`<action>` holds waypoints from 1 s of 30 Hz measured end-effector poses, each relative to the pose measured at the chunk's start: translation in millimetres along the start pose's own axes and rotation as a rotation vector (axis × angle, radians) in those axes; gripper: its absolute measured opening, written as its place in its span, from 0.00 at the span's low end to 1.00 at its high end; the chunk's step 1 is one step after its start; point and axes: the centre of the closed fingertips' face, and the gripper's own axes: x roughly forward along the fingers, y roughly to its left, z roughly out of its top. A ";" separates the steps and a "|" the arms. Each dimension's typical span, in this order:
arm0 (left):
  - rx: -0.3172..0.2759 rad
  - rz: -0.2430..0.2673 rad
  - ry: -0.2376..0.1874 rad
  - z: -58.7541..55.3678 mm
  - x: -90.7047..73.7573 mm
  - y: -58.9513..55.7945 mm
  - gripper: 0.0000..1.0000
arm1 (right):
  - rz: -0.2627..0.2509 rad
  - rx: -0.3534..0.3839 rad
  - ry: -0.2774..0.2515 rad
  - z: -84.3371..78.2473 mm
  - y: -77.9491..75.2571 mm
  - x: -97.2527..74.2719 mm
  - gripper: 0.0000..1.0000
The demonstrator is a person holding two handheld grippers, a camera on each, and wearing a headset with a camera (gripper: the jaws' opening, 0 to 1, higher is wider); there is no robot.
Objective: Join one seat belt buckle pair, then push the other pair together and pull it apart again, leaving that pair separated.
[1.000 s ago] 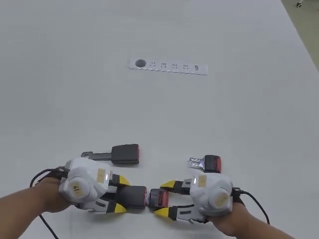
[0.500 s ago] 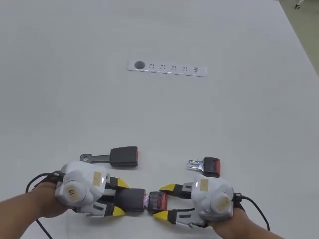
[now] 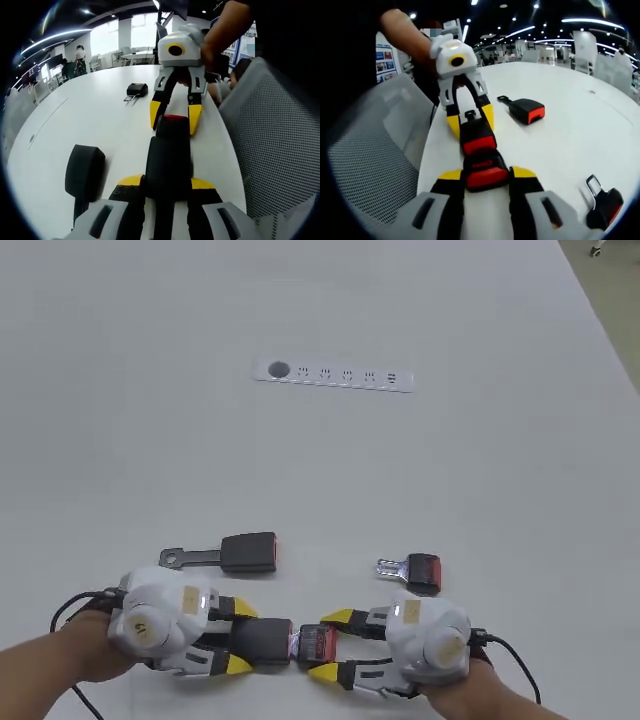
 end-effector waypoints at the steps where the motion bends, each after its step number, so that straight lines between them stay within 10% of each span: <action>1: -0.001 0.000 -0.001 0.0 -0.1 0.0 0.33 | 0.000 0.000 0.000 0.0 0.0 0.0 0.34; 13: -0.012 0.034 0.019 1.0 1.4 -1.9 0.35 | -0.026 -0.018 0.035 2.0 2.6 2.9 0.38; 20: -0.069 0.062 0.085 -5.7 -2.6 -8.2 0.54 | -0.092 0.060 -0.016 15.5 1.1 1.9 0.84; 30: -0.074 0.201 0.038 4.6 -39.5 22.8 0.77 | -0.160 0.029 -0.029 20.4 -27.6 -34.6 0.86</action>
